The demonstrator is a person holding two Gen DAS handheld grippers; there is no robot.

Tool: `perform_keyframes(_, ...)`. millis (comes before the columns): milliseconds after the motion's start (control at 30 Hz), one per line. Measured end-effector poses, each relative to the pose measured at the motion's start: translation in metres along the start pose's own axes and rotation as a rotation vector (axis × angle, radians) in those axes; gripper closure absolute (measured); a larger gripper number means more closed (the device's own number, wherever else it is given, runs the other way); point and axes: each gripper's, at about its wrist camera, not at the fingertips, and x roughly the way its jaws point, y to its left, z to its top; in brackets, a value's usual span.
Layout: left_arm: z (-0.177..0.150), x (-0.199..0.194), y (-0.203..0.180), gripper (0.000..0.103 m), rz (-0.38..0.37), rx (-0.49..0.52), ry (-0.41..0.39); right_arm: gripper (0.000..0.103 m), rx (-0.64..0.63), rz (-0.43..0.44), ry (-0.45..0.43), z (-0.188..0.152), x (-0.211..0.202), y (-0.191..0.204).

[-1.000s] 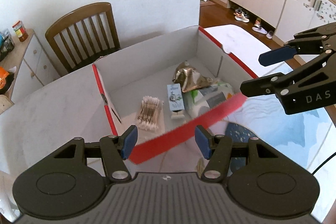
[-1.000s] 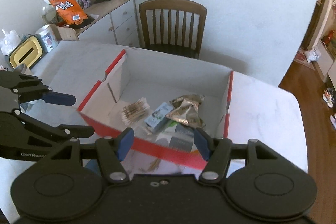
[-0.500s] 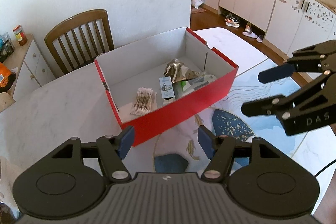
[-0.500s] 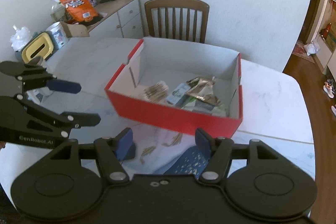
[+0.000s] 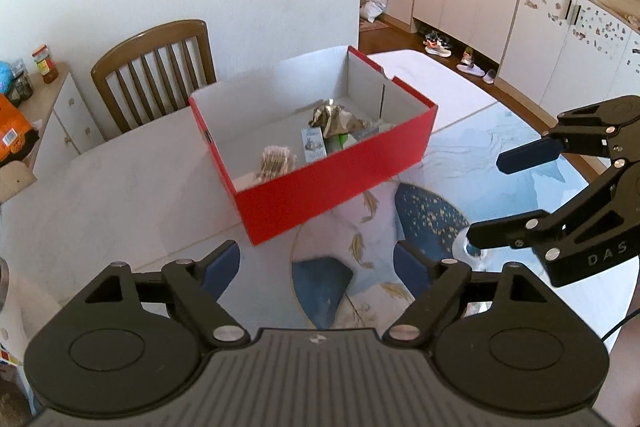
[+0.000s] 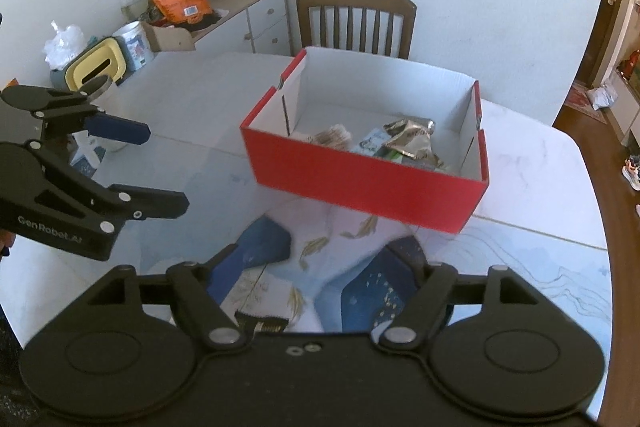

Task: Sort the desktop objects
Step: 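Withdraw both tools from the red box toward the remaining items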

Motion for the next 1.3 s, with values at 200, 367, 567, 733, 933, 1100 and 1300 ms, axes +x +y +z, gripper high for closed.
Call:
perform_keyframes(200,-0.026,0.004,-0.001,0.014,-0.03,-0.022,0.012,0.024,0.008,-0.005,0.008,-0.019,-0.001,0.003)
perform_keyframes(367,-0.051,0.012,-0.004,0.014,-0.041,-0.046,0.035,0.024,0.031,-0.011,0.039,-0.037,0.007,0.004)
perform_keyframes(567,-0.077,0.021,-0.006,0.014,-0.04,-0.088,0.08,0.024,0.055,-0.009,0.069,-0.059,0.016,0.005)
perform_keyframes(733,-0.094,0.025,-0.004,0.014,-0.007,-0.121,0.088,0.024,0.065,-0.02,0.089,-0.071,0.024,0.003)
perform_keyframes(933,-0.112,0.033,-0.005,0.014,-0.015,-0.152,0.107,0.024,0.078,-0.032,0.088,-0.081,0.031,-0.004)
perform_keyframes(1100,-0.125,0.043,-0.007,0.014,-0.022,-0.181,0.138,0.024,0.085,-0.047,0.089,-0.089,0.036,-0.013)
perform_keyframes(1300,-0.134,0.054,-0.011,0.014,-0.004,-0.203,0.161,0.024,0.107,-0.051,0.109,-0.098,0.046,-0.026)
